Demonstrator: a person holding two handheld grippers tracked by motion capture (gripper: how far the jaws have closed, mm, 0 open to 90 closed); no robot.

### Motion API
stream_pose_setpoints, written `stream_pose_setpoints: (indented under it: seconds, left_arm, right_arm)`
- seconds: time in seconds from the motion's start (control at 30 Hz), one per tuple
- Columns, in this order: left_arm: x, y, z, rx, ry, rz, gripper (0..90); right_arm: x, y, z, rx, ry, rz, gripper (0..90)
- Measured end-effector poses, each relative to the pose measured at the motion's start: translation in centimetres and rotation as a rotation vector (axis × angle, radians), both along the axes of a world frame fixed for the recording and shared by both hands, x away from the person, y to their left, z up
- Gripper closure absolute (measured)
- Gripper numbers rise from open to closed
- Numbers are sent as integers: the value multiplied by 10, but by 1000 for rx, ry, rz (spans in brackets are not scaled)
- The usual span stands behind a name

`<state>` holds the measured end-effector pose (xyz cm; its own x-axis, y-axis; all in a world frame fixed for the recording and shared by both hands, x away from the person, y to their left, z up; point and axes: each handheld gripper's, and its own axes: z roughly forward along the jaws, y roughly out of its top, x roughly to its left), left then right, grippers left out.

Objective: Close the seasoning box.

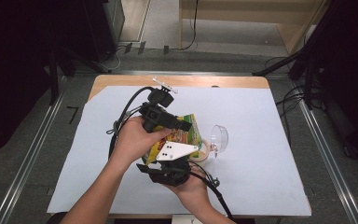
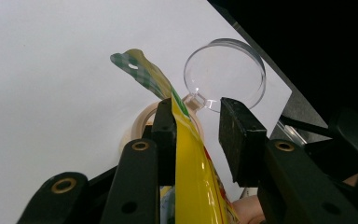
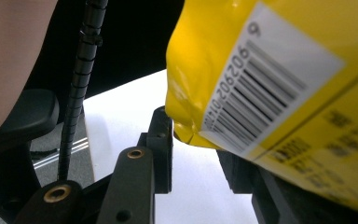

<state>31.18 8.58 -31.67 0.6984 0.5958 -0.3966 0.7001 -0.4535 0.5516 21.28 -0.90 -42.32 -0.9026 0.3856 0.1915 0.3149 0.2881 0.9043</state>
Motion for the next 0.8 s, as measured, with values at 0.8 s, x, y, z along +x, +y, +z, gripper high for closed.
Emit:
stream_pose_setpoints:
  seconds: [0.8]
  left_arm:
    - [-1,-2,1,0,-3,-5,684]
  right_arm:
    - [1,-1,1,8,22,5,720]
